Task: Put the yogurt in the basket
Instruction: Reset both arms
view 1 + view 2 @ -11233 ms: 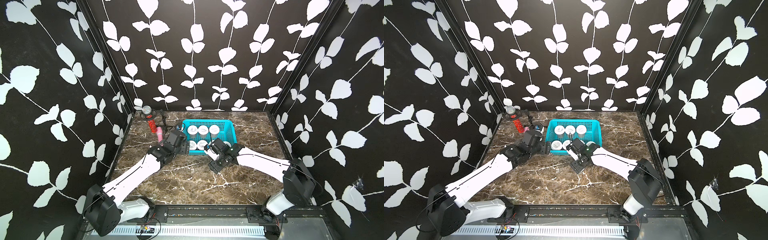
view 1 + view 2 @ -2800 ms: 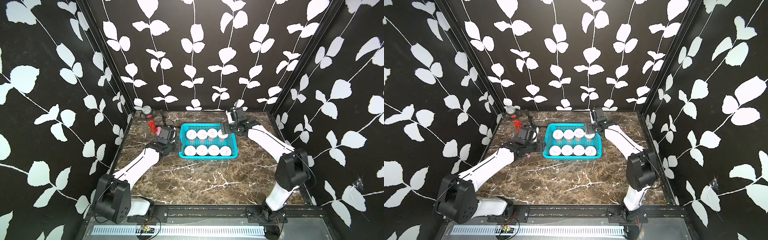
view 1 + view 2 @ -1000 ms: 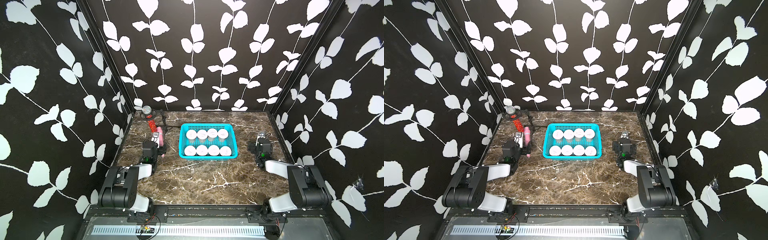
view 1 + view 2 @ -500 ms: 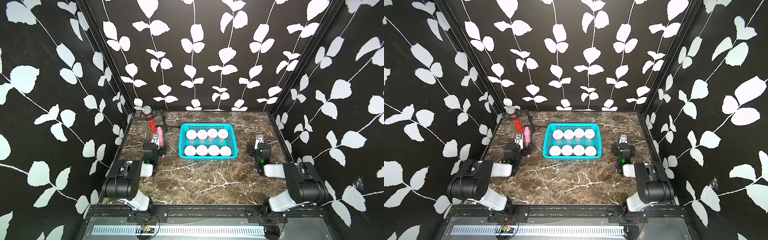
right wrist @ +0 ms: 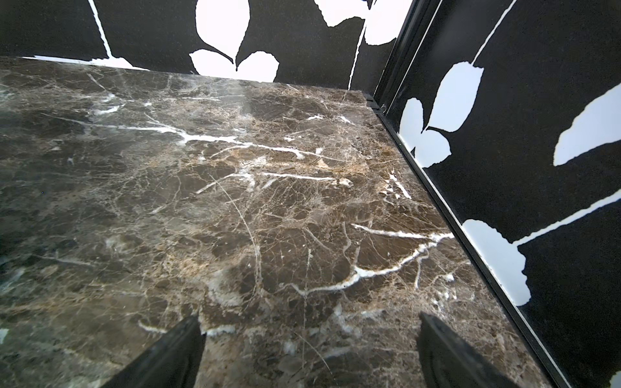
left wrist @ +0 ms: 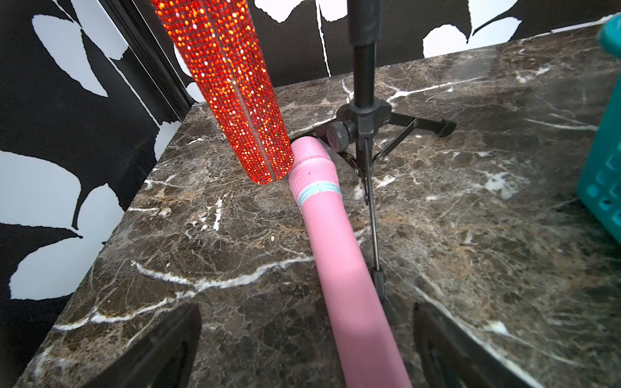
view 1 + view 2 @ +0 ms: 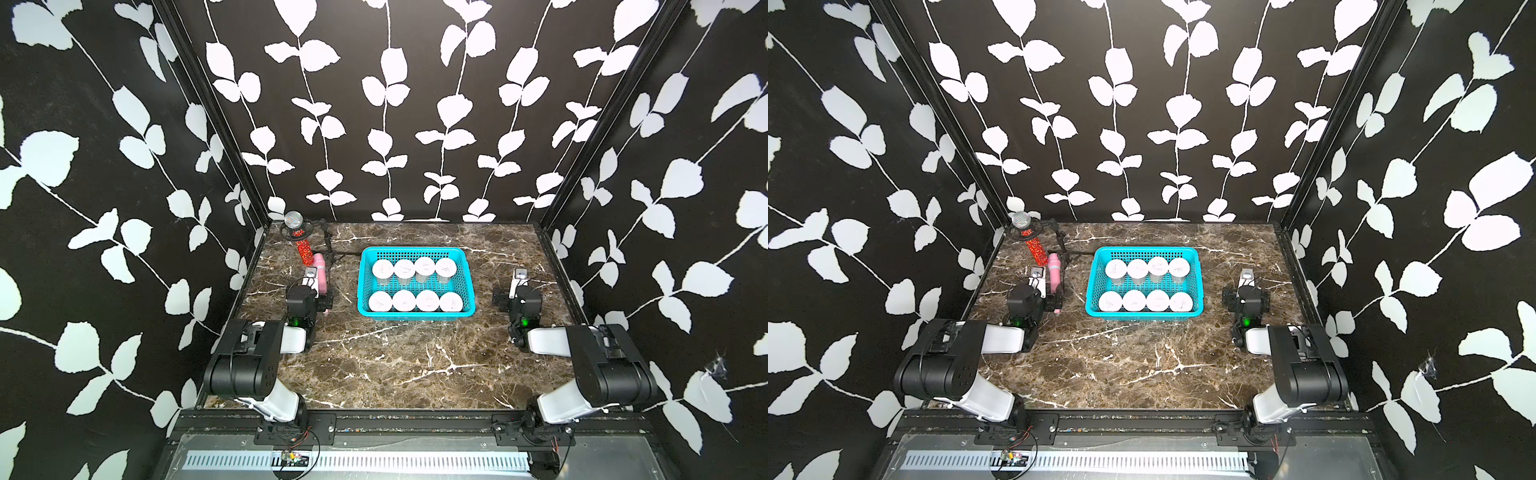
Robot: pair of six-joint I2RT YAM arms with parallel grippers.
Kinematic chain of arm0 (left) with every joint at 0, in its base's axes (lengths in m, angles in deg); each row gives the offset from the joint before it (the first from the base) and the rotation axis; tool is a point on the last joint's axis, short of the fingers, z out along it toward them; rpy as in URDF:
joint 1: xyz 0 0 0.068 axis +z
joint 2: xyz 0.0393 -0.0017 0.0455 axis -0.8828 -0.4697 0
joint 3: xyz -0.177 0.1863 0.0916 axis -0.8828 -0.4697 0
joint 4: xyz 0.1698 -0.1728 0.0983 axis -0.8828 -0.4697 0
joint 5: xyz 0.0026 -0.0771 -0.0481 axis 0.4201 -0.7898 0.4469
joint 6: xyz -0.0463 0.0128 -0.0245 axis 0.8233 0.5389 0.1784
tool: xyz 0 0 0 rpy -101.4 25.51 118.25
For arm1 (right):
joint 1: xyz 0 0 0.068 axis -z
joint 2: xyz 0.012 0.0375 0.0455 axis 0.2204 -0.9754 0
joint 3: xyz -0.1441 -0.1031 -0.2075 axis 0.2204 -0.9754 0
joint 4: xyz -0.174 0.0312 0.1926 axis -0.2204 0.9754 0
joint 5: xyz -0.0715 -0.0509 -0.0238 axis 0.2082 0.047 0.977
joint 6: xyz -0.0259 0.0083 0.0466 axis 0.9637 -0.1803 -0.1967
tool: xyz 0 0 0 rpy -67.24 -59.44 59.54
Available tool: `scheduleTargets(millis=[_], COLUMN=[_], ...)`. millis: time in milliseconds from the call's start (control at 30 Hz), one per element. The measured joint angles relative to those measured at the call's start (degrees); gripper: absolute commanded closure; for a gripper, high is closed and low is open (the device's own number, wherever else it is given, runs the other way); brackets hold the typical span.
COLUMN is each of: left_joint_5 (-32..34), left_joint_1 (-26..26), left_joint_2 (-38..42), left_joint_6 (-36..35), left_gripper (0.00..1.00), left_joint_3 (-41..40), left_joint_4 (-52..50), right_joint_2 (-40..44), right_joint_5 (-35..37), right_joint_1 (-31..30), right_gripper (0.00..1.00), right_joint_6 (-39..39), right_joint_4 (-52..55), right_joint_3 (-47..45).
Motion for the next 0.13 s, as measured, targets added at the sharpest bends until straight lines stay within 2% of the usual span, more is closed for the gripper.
scheduleTargets(millis=[133], left_joint_5=[0.00], left_joint_1=[0.00], left_joint_2=[0.00], left_joint_6=[0.00], left_gripper=[0.01], left_joint_3=[0.00], left_joint_4=[0.02], right_joint_2=[0.00], right_joint_5=[0.00], right_joint_1=[0.02], right_gripper=[0.01], right_joint_6=[0.00], right_joint_4=[-0.13], right_joint_3=[0.00])
